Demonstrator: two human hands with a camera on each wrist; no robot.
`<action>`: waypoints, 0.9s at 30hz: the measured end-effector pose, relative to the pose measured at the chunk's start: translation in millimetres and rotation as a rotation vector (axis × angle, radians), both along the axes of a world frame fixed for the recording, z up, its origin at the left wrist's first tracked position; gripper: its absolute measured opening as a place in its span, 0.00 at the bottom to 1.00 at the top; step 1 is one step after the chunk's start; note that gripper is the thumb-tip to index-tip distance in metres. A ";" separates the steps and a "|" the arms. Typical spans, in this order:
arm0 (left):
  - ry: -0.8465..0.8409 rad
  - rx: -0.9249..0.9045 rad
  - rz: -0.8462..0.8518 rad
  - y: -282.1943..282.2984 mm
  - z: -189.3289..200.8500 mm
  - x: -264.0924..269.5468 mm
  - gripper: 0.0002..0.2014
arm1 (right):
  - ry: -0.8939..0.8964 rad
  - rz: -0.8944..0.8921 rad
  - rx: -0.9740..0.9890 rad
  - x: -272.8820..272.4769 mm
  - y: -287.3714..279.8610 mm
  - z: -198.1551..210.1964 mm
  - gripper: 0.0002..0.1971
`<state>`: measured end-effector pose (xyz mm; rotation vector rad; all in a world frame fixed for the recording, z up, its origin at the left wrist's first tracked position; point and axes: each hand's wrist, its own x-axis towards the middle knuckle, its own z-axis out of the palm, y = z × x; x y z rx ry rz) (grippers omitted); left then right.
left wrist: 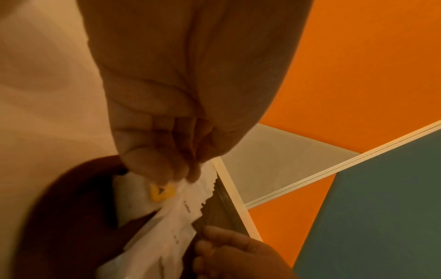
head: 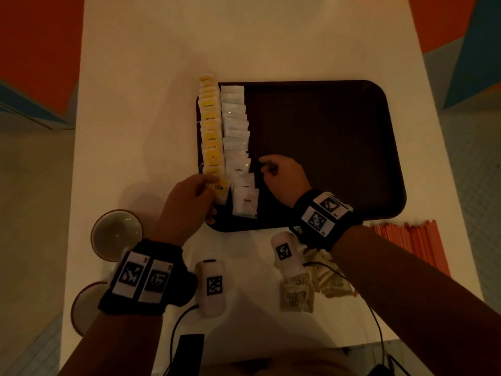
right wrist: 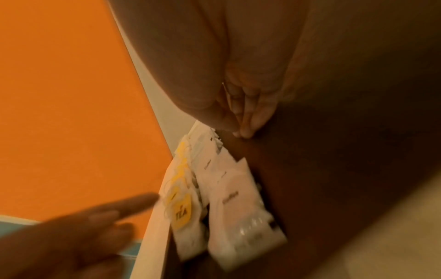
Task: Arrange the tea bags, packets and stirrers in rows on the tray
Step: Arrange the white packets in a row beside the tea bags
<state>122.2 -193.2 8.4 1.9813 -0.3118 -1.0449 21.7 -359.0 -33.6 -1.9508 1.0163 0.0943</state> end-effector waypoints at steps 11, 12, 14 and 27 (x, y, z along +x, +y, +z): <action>-0.023 0.062 -0.134 9.2 -17.2 -32.0 0.13 | -0.063 -0.111 0.083 -32.2 28.8 -2.0 0.18; -0.035 0.066 -0.141 9.7 -17.1 -33.4 0.13 | -0.064 -0.106 0.105 -35.8 32.0 -1.6 0.17; -0.058 0.069 -0.149 9.3 -17.3 -35.7 0.13 | -0.083 -0.091 0.128 -38.8 39.4 -1.0 0.17; -0.150 0.074 -0.191 1.7 -11.6 -38.0 0.15 | -0.130 -0.092 0.116 -26.3 45.2 4.4 0.19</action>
